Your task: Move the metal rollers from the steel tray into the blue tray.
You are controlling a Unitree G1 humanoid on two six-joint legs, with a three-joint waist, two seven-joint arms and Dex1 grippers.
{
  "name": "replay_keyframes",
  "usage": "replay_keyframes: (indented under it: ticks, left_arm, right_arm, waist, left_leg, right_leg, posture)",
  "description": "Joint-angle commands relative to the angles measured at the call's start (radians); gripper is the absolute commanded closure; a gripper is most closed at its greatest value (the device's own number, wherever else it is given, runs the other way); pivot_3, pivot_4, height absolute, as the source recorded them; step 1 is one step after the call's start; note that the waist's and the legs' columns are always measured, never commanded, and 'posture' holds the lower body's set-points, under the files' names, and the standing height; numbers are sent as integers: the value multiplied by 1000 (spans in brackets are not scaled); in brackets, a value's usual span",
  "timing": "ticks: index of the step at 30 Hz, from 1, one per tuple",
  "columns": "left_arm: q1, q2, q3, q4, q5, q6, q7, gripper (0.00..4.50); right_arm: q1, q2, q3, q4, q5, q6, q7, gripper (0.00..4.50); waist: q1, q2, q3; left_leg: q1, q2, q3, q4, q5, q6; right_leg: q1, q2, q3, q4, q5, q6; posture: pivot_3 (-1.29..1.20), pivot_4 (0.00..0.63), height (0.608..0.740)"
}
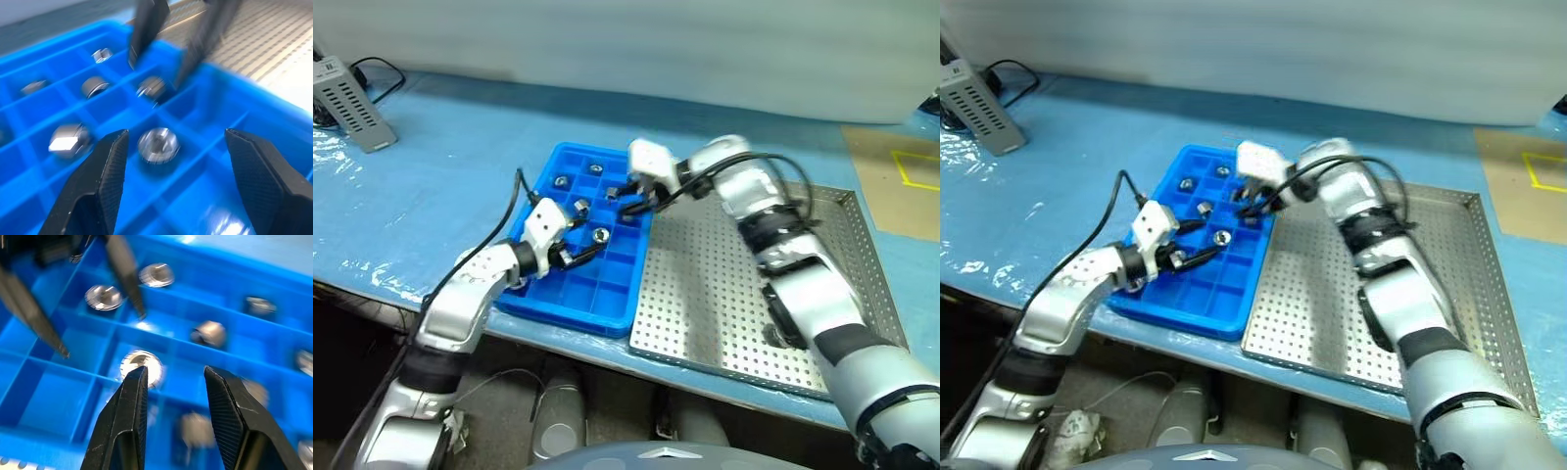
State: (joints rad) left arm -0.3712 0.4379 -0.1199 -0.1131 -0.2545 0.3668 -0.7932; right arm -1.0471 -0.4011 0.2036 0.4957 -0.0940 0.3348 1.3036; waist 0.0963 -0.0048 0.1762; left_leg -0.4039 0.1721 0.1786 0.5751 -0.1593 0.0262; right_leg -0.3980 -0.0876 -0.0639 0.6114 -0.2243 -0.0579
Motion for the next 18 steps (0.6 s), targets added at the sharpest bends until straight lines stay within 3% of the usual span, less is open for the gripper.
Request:
replay_keyframes:
  ticks: [1, 4, 10, 18]
  left_arm:
    - [-65, -36, -29, 62, -21, -42, -56, 1199]
    - [-138, -89, -67, 178, -17, -84, -123, 1199]
    - [-271, -186, -115, 387, -4, -176, -230, 1199]
    - [-360, -243, -128, 543, 12, -237, -345, 1199]
  right_arm:
    - [117, -87, -123, -260, 92, 152, -53, 2660]
    - [307, -167, -229, -461, 81, 169, -194, 2660]
    - [581, -237, -414, -599, 25, 278, -496, 2660]
    - [803, -184, -617, -743, 139, 549, -660, 2660]
  waist:
    - [-11, 0, 0]
    - [-43, 0, -1]
    - [-110, 1, -1]
    - [-211, 3, -2]
  left_leg:
    - [1, 0, 0, 0, 0, 0]
    - [2, 0, 1, -1, 0, 0]
    - [3, -1, 5, 0, -2, 4]
    - [9, -1, 14, 1, -6, 11]
  right_leg:
    - [1, 0, 0, 0, 0, 0]
    - [1, 0, 1, -1, 0, 0]
    - [0, 1, 5, -3, 1, 2]
    - [4, 1, 11, -7, 1, 3]
  posture:
    - [-182, 150, 740]
    - [-316, 150, 740]
    - [-544, 150, 740]
    - [-654, 150, 740]
